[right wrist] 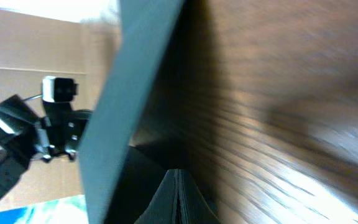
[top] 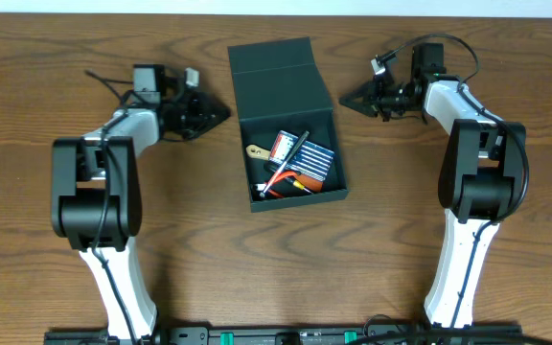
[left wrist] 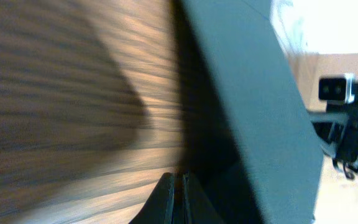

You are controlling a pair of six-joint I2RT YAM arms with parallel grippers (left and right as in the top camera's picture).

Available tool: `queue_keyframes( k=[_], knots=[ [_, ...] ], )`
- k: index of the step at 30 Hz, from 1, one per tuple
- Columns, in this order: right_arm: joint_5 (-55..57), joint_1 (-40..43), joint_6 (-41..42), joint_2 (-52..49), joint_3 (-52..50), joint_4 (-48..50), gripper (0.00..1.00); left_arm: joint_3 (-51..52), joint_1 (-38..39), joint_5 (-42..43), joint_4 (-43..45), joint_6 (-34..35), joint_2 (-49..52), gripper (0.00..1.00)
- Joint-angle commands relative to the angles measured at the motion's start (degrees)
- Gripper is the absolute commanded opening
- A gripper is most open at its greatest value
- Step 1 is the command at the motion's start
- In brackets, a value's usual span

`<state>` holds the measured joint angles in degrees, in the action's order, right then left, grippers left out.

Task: Pack container
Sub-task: 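Raise both grippers to the box lid's two edges, then push the lid forward with both grippers to swing it closed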

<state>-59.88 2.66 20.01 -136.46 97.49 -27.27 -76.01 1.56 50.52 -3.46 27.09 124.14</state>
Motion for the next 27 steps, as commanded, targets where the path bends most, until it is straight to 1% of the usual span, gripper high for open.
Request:
queue_keyframes(
  k=[1,6,14,17,23,27],
  knots=[
    [-4.7,-0.7,3.6,-0.4,0.1,1.2,0.01,-2.2,1.5,0.4,0.4,0.2,0.6,0.05],
    [-4.6,-1.0,3.6,-0.5,0.1,0.9,0.02,-2.3,1.6,0.0,0.8,0.2,0.6,0.06],
    [-1.4,-2.7,5.1,-1.4,0.1,0.7,0.05,-2.3,1.6,-0.5,0.8,0.2,0.6,0.06],
    [-0.1,-3.1,6.4,-2.4,0.1,0.7,0.06,-2.3,1.6,-0.5,0.8,0.2,0.7,0.06],
    [0.3,-3.5,6.3,-3.6,0.1,0.7,0.05,-2.3,1.6,-0.5,0.8,0.2,1.2,0.06],
    [3.2,-2.8,7.2,-3.6,0.1,0.7,0.05,-2.3,1.6,-0.4,0.8,0.1,1.9,0.05]
  ],
)
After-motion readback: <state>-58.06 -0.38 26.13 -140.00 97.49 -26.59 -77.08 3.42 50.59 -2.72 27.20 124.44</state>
